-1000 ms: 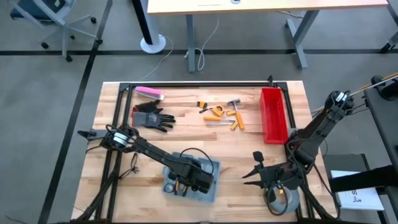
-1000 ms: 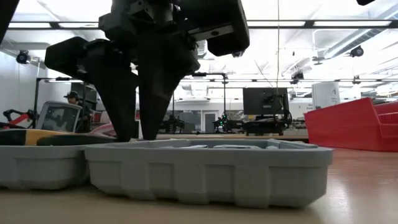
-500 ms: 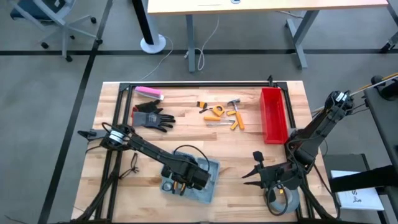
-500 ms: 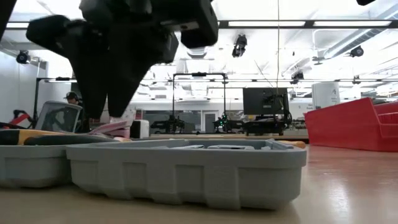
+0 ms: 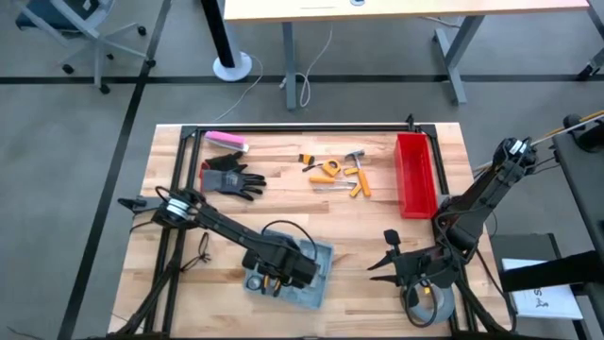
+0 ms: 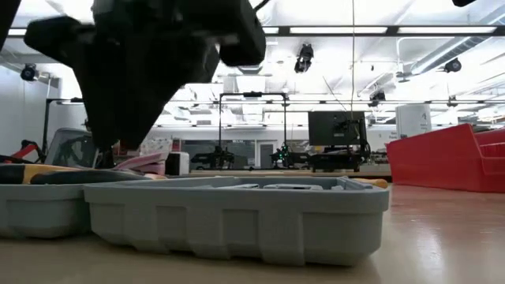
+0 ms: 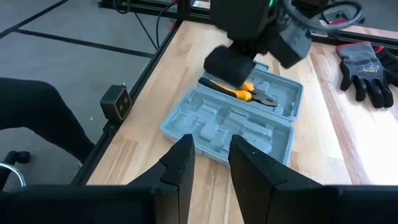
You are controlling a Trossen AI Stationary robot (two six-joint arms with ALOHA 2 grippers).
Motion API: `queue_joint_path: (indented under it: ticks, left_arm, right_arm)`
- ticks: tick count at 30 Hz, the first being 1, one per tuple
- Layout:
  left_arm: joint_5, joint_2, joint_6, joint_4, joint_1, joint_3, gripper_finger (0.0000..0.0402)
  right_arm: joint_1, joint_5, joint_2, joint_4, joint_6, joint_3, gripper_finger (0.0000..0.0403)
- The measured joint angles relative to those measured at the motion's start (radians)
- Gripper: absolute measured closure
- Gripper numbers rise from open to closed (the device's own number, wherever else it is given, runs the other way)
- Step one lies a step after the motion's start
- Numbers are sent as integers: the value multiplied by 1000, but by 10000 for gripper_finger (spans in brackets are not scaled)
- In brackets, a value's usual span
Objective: Prefit tool cases
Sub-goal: Put the pliers into the pre-fit tool case
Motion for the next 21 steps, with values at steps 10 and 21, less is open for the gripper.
queue_joint_path:
  ticks: [10, 21]
  left_arm:
    - [-3, 68, 60, 16, 7, 1, 286]
    - [-30, 65, 52, 17, 2, -3, 286]
  right_arm:
    - [2, -5, 0, -1, -1, 0, 333]
    - [8, -5, 0, 0, 1, 0, 323]
